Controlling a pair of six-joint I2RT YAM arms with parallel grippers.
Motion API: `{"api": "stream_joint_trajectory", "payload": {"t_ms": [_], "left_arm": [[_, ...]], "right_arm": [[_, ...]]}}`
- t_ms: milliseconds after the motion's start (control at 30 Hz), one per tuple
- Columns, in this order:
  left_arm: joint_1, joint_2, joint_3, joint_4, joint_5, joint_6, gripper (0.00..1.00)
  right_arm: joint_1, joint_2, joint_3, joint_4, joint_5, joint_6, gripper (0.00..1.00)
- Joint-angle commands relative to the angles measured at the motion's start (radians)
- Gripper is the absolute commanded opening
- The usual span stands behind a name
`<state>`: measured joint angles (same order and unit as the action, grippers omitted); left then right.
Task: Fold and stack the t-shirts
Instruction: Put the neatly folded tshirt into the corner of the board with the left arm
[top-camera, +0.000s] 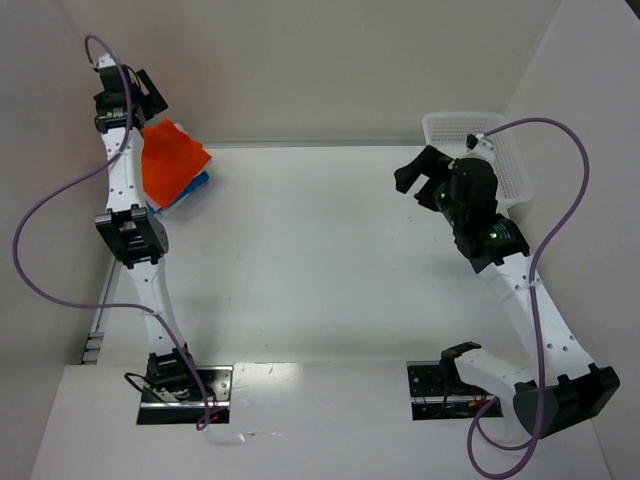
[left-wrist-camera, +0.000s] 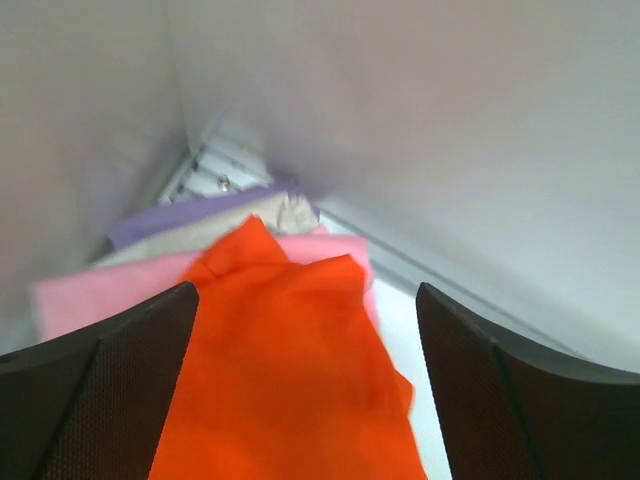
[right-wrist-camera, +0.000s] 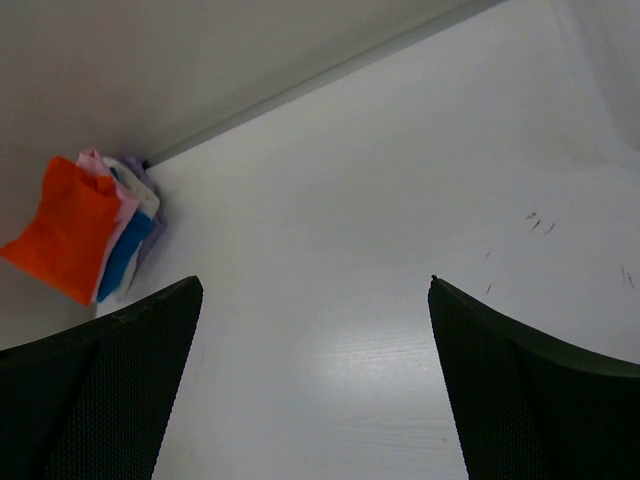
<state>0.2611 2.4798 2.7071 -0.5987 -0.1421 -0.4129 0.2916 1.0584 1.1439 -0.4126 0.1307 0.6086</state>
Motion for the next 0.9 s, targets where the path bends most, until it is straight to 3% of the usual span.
{"api": "stream_joint_trajectory", "payload": {"t_ms": [0,67,200,333,367,467,500,567,667,867], "left_arm": [[0.015,-0.225,0.036,0.022,0.004,0.052,0.97],[0.015,-0.324,-0.01,0.011,0.044,0.074,1.0],[0.015,-0.522,-0.203,-0.041,0.123,0.105,1.0],[0.015,-0.766,-0.562,-0.007,0.189,0.105,1.0],[0.015,-0.873,-0.742,0.014,0.209,0.105,1.0],[0.015,-1.069,-0.982,0.06,0.28,0.088,1.0],[0.015,-1.116,-1.127,0.071,0.294,0.074,1.0],[0.006,-1.243,-1.255,0.085,0.335,0.074,1.0],[-0.026,-1.352,-1.404,0.094,0.348,0.059,1.0],[-0.128,-1.44,-1.538,0.04,0.268,0.049,1.0]], "right_arm": [[-0.003,-0.018,0.108,-0.052,0.113,-0.067,0.99],[-0.038,0.006,0.154,-0.113,0.1,-0.098,0.99],[-0.039,-0.033,0.119,-0.075,0.086,-0.118,0.99],[-0.048,-0.043,0.108,-0.081,0.106,-0.141,0.99],[-0.048,-0.043,0.099,-0.092,0.106,-0.141,0.99],[-0.048,-0.064,0.051,-0.092,0.136,-0.141,0.99],[-0.048,-0.064,0.04,-0.092,0.127,-0.141,0.99],[-0.048,-0.075,0.016,-0.092,0.112,-0.164,0.99],[-0.057,-0.119,-0.019,-0.081,0.112,-0.173,0.99],[-0.057,-0.192,-0.107,-0.034,0.026,-0.159,1.0]]}}
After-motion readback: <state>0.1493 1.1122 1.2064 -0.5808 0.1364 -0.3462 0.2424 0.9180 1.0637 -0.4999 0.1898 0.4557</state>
